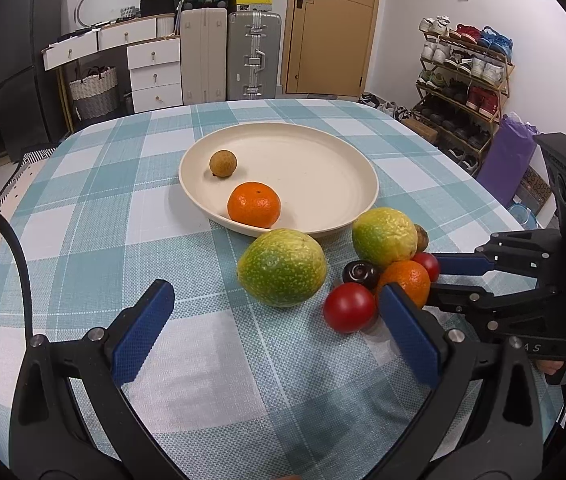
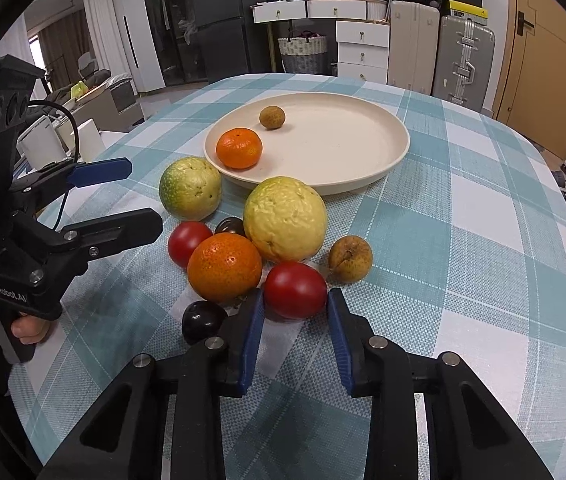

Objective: Organize fruits
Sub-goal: 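Grasp the green citrus with the left tool while the right tool grasps a red tomato, then lift both fruits over the cream plate and open both tools to release them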

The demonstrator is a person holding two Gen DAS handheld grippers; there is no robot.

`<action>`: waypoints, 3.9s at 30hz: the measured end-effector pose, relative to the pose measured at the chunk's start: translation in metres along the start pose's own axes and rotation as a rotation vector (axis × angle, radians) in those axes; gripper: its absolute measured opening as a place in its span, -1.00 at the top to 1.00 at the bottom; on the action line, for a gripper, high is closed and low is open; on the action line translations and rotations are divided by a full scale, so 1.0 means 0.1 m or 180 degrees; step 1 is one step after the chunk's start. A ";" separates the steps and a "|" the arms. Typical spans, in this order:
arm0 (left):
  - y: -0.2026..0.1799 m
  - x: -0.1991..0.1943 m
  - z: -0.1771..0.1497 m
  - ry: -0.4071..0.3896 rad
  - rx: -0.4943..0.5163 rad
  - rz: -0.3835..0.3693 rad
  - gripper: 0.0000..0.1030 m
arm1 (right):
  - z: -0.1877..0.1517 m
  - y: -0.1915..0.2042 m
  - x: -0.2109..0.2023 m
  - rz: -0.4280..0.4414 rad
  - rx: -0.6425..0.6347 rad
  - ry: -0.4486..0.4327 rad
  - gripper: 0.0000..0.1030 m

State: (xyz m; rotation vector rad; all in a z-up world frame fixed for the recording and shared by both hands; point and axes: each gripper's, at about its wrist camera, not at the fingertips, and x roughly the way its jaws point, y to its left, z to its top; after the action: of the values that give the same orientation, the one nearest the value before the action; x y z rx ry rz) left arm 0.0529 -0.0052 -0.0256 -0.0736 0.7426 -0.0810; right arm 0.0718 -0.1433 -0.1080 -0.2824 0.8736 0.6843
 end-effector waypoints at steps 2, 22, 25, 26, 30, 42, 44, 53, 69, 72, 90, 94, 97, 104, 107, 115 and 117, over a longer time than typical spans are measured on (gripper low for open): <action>0.00 0.00 0.00 0.0003 0.0002 -0.0001 -0.98 | 0.00 0.01 0.01 -0.0011 -0.0006 0.0005 0.36; 0.02 0.03 -0.01 0.0033 -0.0060 -0.0015 -0.98 | 0.01 -0.05 -0.10 0.0068 0.0064 -0.0117 0.39; 0.05 0.05 0.00 0.0065 -0.0102 -0.0022 -0.98 | 0.02 -0.09 -0.15 0.0092 0.0101 -0.0172 0.39; 0.06 0.06 0.00 0.0075 -0.0116 -0.0022 -0.98 | 0.02 -0.10 -0.16 0.0100 0.0111 -0.0203 0.39; 0.10 0.11 0.03 0.0095 -0.0184 0.0030 -0.98 | 0.04 -0.11 -0.21 0.0116 0.0130 -0.0280 0.39; 0.18 0.34 0.12 0.0241 -0.0398 -0.0078 -0.79 | 0.08 -0.16 -0.35 0.0129 0.0215 -0.0455 0.39; 0.17 0.38 0.13 0.0287 -0.0405 -0.0122 -0.71 | 0.08 -0.17 -0.35 0.0123 0.0224 -0.0462 0.39; 0.13 0.49 0.15 0.0357 -0.0390 -0.0233 -0.01 | 0.06 -0.18 -0.35 0.0118 0.0233 -0.0462 0.39; 0.19 0.28 0.19 0.0108 -0.0426 -0.0320 -0.01 | 0.10 -0.20 -0.39 0.0116 0.0294 -0.0604 0.39; 0.21 0.22 0.22 0.0047 -0.0416 -0.0281 -0.01 | 0.14 -0.22 -0.41 0.0125 0.0328 -0.0651 0.39; 0.40 0.29 0.38 0.0044 -0.0448 -0.0144 -0.01 | 0.47 -0.26 -0.34 0.0139 0.0428 -0.0654 0.39; 0.40 0.33 0.44 0.0052 -0.0427 -0.0144 -0.01 | 0.54 -0.26 -0.31 0.0149 0.0413 -0.0634 0.39; 0.40 0.39 0.49 0.0075 -0.0424 -0.0145 -0.01 | 0.58 -0.26 -0.28 0.0160 0.0394 -0.0607 0.39; 0.39 0.49 0.58 0.0082 -0.0379 -0.0161 -0.01 | 0.67 -0.31 -0.19 0.0183 0.0405 -0.0542 0.39; 0.41 0.51 0.64 0.0071 -0.0381 -0.0163 -0.01 | 0.70 -0.34 -0.15 0.0189 0.0421 -0.0525 0.39; 0.51 0.63 0.78 0.0067 -0.0419 -0.0125 -0.01 | 0.78 -0.39 -0.02 0.0180 0.0429 -0.0446 0.39; 0.53 0.66 0.81 0.0070 -0.0406 -0.0116 -0.01 | 0.79 -0.40 0.01 0.0178 0.0428 -0.0429 0.39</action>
State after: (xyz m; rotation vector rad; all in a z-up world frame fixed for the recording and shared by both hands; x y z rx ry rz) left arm 0.1587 0.0436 -0.0150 -0.2080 0.7680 -0.0691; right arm 0.1466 -0.1343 -0.0609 -0.0907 0.7968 0.6851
